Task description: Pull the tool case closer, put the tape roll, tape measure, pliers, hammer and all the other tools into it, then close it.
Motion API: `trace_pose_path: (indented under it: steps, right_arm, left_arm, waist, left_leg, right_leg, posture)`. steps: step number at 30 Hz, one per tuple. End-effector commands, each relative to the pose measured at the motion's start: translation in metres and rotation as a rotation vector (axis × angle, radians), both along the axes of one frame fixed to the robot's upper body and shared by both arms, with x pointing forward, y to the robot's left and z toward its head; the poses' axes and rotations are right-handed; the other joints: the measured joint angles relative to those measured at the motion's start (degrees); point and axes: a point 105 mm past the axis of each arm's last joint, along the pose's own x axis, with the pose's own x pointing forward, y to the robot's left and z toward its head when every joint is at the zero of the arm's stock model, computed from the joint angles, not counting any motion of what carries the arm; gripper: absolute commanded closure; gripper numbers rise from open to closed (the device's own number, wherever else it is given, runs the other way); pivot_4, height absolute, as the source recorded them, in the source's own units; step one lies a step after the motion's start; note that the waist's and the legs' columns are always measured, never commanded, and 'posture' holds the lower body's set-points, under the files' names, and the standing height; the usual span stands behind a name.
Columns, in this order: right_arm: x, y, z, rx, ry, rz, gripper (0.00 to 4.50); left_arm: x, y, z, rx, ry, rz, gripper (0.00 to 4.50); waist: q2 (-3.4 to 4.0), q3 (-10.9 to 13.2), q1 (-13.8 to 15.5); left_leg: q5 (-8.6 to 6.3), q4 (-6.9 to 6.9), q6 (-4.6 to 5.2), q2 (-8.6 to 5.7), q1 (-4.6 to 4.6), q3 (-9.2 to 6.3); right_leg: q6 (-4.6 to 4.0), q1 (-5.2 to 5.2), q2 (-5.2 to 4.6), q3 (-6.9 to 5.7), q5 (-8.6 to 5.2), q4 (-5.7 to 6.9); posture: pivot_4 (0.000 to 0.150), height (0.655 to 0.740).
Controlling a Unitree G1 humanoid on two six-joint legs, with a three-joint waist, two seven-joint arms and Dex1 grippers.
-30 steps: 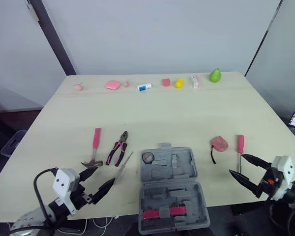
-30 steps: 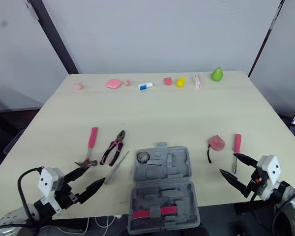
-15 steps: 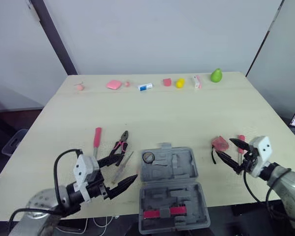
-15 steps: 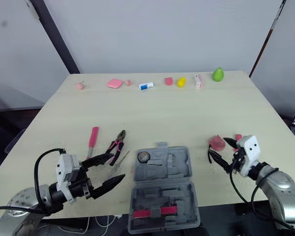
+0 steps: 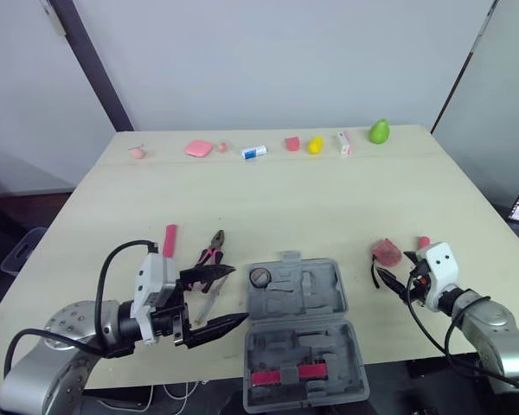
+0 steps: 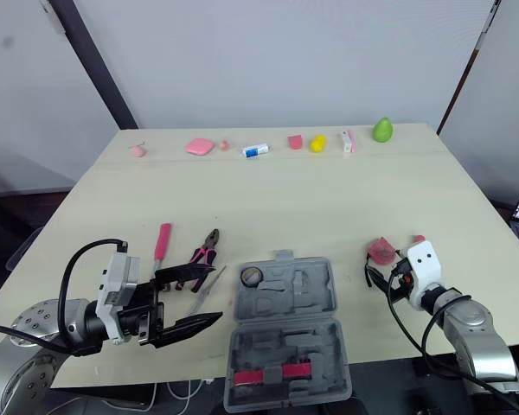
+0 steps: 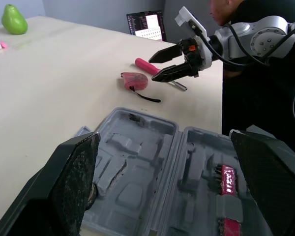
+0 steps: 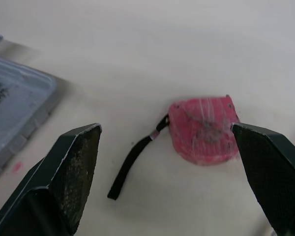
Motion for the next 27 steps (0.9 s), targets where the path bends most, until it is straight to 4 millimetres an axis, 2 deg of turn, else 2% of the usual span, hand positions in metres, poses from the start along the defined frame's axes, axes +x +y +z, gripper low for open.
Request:
trace_pose_path:
  steps: [1, 5, 9, 13, 17, 23, 25, 27]
  right_arm:
    - [-0.005, 0.013, 0.003, 0.005, -0.010, 0.025, 0.07]
    - [-0.011, 0.024, -0.006, 0.041, 0.022, 0.011, 0.07]
    - [-0.007, 0.039, -0.017, 0.105, 0.066, -0.045, 0.07]
    - [0.002, 0.038, -0.027, 0.148, 0.101, -0.158, 0.07]
    - [0.008, 0.046, -0.030, 0.162, 0.104, -0.162, 0.07]
    - [0.020, 0.045, -0.035, 0.161, 0.116, -0.222, 0.07]
    - [0.021, 0.043, -0.037, 0.161, 0.124, -0.247, 0.57]
    - [0.021, 0.040, -0.038, 0.164, 0.129, -0.274, 1.29]
  left_arm:
    - [-0.001, 0.001, 0.009, -0.002, -0.034, -0.014, 0.00]
    - [-0.002, 0.000, 0.012, -0.009, -0.049, -0.033, 0.00]
    - [0.000, 0.001, 0.015, -0.009, -0.060, -0.031, 0.00]
    - [0.001, 0.000, 0.015, -0.005, -0.065, -0.032, 0.00]
    - [0.002, 0.001, 0.015, -0.002, -0.066, -0.031, 0.00]
    - [0.004, 0.001, 0.015, 0.000, -0.068, -0.029, 0.00]
    - [0.004, 0.002, 0.015, 0.000, -0.068, -0.026, 0.00]
    - [0.005, 0.002, 0.015, 0.001, -0.068, -0.022, 0.00]
  waist:
    - [0.00, 0.00, 0.01]
    - [0.00, 0.00, 0.01]
    - [-0.02, 0.00, -0.06]
    - [0.00, 0.01, -0.10]
    - [0.00, 0.01, -0.08]
    - [0.00, 0.01, -0.18]
    - [-0.01, 0.01, -0.18]
    - [-0.01, 0.01, -0.17]
  left_leg:
    - [0.00, 0.00, 0.00, 0.00, 0.00, 0.00]
    - [0.00, -0.01, 0.00, 0.01, -0.02, -0.01]
    - [0.00, 0.01, 0.00, 0.01, -0.01, 0.01]
    - [0.00, 0.01, -0.01, 0.02, 0.02, -0.01]
    - [0.00, 0.00, -0.01, 0.01, -0.02, 0.02]
    - [0.00, -0.01, -0.01, 0.01, 0.00, 0.00]
    - [0.00, -0.01, -0.01, 0.01, 0.01, 0.00]
    - [0.00, -0.01, -0.01, 0.01, 0.00, 0.00]
  right_leg:
    - [0.00, 0.00, 0.00, 0.00, 0.00, 0.00]
    - [0.01, 0.00, -0.01, 0.00, 0.00, -0.01]
    - [0.00, 0.00, -0.02, 0.00, 0.00, 0.00]
    - [0.00, 0.00, 0.01, 0.00, 0.00, 0.03]
    - [0.00, -0.01, -0.02, 0.01, 0.00, -0.02]
    - [0.00, -0.01, -0.01, 0.00, 0.00, 0.00]
    - [0.00, -0.01, -0.01, 0.00, 0.00, 0.01]
    - [0.00, -0.01, -0.01, 0.00, 0.00, 0.00]
  posture:
    - [0.150, 0.7400]
    - [0.150, 0.7400]
    - [0.150, 0.7400]
    - [0.150, 0.7400]
    - [0.150, 0.7400]
    - [0.150, 0.7400]
    - [0.150, 0.7400]
    - [0.150, 0.7400]
